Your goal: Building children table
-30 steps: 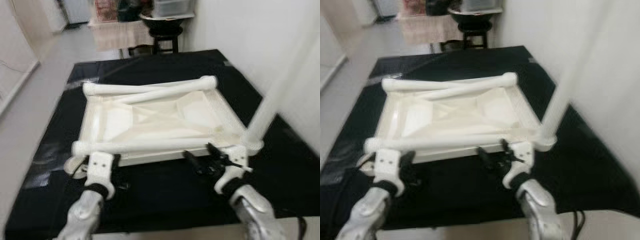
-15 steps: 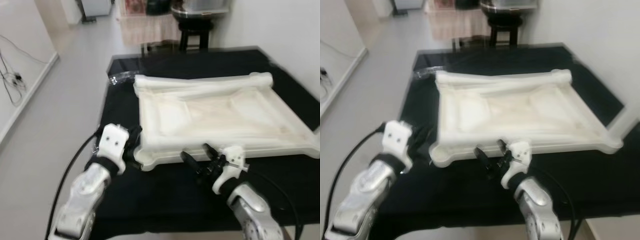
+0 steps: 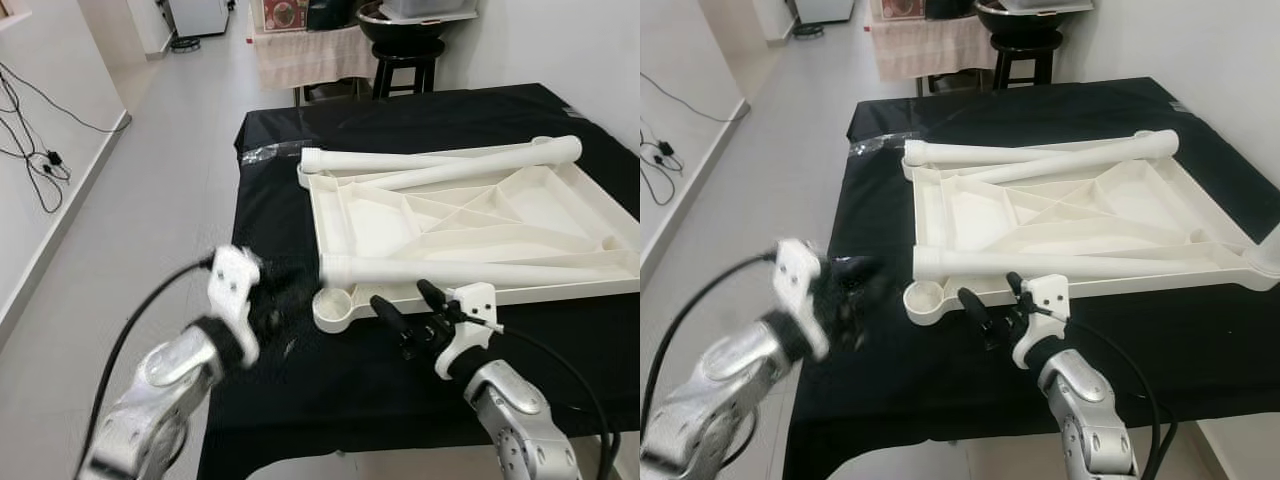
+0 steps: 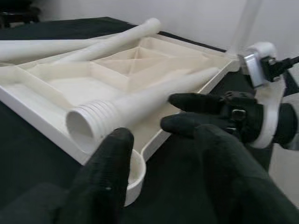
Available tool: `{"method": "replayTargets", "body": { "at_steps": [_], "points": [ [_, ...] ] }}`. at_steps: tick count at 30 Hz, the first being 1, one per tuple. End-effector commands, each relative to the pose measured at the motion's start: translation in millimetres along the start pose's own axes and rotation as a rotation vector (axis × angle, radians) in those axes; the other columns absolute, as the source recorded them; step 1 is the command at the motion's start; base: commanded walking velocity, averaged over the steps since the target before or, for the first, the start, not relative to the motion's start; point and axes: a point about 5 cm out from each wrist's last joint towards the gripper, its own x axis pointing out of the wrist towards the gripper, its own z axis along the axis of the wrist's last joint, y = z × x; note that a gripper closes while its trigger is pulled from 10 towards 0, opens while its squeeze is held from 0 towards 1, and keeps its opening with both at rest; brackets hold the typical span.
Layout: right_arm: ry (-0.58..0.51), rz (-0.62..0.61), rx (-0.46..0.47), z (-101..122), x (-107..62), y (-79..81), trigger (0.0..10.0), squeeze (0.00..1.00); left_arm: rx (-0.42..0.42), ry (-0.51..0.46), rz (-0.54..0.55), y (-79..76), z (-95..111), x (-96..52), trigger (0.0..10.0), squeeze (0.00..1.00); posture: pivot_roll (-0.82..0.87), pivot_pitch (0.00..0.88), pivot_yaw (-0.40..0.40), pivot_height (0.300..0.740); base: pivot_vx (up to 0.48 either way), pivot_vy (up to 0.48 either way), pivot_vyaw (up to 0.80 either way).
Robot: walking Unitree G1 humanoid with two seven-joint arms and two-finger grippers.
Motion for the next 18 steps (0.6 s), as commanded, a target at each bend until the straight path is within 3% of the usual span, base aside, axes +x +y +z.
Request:
{"method": "replayTargets", "body": {
  "at_steps": [1, 8, 11, 18],
  "points": [
    [-0.008, -0.026, -0.017, 0.4, 0.5, -4.5, 10.0, 0.0, -0.031, 0.023, 0.005, 9.8, -2.1, -7.8, 10.0, 1.0, -0.03, 0.069, 0.045, 0.74, 0.0, 0.0, 0.0],
    [-0.018, -0.05, -0.024, 3.2, 0.3, -10.0, 10.0, 0.0, -0.049, 0.025, 0.021, 19.8, 0.0, -9.9, 10.0, 1.0, -0.03, 0.066, 0.048, 0.74, 0.0, 0.0, 0.0],
    [-0.034, -0.118, -0.045, 9.3, -1.5, -25.0, 10.0, 0.0, -0.042, 0.063, -0.015, 28.1, 3.1, -6.3, 10.0, 1.0, -0.04, 0.061, 0.049, 0.74, 0.0, 0.0, 0.0],
    [-0.048, -0.183, -0.071, 15.5, -2.9, -39.9, 10.0, 0.0, -0.007, 0.147, -0.072, 33.8, -0.8, -4.4, 10.0, 1.0, -0.05, 0.056, 0.052, 0.74, 0.0, 0.0, 0.0]
  ]
}}
